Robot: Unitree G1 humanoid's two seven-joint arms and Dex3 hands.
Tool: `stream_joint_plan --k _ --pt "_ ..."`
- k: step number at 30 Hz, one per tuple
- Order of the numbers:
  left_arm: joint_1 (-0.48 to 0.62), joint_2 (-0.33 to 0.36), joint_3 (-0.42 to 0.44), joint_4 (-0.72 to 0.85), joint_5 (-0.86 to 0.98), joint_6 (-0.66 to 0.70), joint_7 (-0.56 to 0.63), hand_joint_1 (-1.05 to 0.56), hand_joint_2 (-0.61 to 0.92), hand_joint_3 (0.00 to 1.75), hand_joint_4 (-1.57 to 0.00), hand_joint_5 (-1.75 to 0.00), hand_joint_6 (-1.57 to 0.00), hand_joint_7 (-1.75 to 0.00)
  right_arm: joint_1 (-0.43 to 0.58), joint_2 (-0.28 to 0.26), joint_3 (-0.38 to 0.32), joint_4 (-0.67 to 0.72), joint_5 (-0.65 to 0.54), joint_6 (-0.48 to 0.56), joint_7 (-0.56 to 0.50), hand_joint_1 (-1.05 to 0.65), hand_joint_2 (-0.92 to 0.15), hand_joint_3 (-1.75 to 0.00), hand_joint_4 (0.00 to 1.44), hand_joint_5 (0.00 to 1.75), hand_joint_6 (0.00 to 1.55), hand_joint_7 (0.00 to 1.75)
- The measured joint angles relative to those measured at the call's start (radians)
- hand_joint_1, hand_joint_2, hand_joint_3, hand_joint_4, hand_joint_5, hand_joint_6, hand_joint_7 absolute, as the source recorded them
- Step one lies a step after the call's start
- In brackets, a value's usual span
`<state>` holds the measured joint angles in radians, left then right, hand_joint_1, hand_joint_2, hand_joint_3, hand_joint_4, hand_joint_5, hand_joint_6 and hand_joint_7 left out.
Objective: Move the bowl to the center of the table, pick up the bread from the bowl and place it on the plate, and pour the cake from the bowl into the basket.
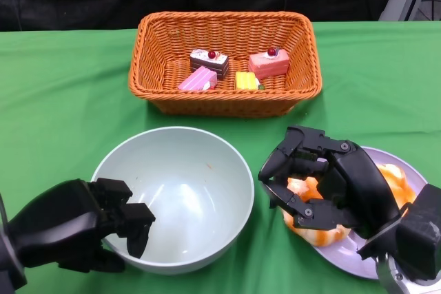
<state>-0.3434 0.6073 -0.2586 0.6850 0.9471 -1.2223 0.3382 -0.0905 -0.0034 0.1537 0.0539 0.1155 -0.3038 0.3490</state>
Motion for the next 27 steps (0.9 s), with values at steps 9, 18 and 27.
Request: stream_joint_plan --k 9,18,27 --pt "-0.001 -0.001 -0.042 -0.098 -0.006 0.133 -0.006 -0.31 0.92 0.13 -0.57 -1.63 -0.61 -1.14 0.0 0.0 0.007 0.0 -0.006 0.0 -0.007 -0.18 -0.62 -0.74 0.77 1.59 0.7 1.23" --pt "0.029 0.024 -0.055 -0.259 -0.148 0.308 -0.273 -0.69 0.92 0.21 -0.58 -0.09 -0.52 -0.01 0.0 0.0 0.009 0.0 -0.006 -0.002 -0.011 -0.21 -0.66 -0.66 0.77 1.59 0.71 1.19" --pt "0.045 0.115 -0.063 -0.368 -0.5 0.433 -0.728 -0.97 0.92 0.28 -0.32 0.0 -0.27 0.0 0.0 0.0 0.009 0.0 -0.011 -0.009 -0.012 -0.2 -0.68 -0.62 0.78 1.58 0.71 1.18"
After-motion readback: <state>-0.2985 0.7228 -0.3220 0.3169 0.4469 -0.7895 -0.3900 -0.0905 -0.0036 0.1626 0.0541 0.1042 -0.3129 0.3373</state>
